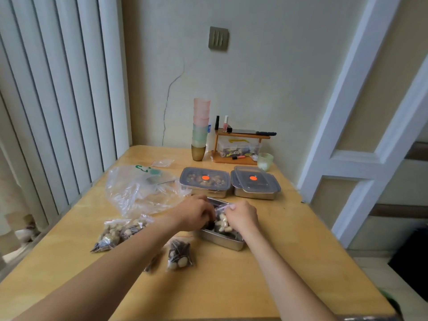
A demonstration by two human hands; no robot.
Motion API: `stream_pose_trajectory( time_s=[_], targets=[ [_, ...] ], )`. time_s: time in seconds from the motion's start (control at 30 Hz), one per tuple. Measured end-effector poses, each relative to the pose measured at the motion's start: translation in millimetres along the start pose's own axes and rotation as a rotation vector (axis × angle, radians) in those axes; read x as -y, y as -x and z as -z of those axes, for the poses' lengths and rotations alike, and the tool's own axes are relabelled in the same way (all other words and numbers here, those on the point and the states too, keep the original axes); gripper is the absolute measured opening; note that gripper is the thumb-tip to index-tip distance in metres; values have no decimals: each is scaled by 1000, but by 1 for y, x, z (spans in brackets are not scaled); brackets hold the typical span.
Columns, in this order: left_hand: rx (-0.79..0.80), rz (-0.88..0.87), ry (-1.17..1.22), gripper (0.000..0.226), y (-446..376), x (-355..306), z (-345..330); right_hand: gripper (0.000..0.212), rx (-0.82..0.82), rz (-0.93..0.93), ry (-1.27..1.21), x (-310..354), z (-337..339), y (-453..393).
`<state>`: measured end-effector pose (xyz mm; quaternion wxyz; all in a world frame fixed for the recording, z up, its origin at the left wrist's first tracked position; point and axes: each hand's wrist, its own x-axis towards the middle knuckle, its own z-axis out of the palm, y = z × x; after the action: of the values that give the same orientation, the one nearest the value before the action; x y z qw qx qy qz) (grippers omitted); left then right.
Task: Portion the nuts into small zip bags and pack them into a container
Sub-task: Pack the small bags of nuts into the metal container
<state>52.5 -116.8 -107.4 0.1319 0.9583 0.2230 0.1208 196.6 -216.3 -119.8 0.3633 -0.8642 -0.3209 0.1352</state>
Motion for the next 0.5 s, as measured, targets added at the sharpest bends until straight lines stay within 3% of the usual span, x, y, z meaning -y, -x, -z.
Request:
stream_pose_trajectory(
  time_s=[0.07,0.13,0.37,0.5],
  targets=[
    [13,-33,-78,28,3,-2,-1,31,-11,34,275,4,-5,4],
    [-27,-42,-126,28,6,-5,0,34,-27,42,369,8,-11,8],
    [-76,35,-154,30,13,-3,2,36,4,-13,147,14,-25,8],
    [-265,157,-98,9,21,1,11,41,11,8,145,12,-23,8]
  ],
)
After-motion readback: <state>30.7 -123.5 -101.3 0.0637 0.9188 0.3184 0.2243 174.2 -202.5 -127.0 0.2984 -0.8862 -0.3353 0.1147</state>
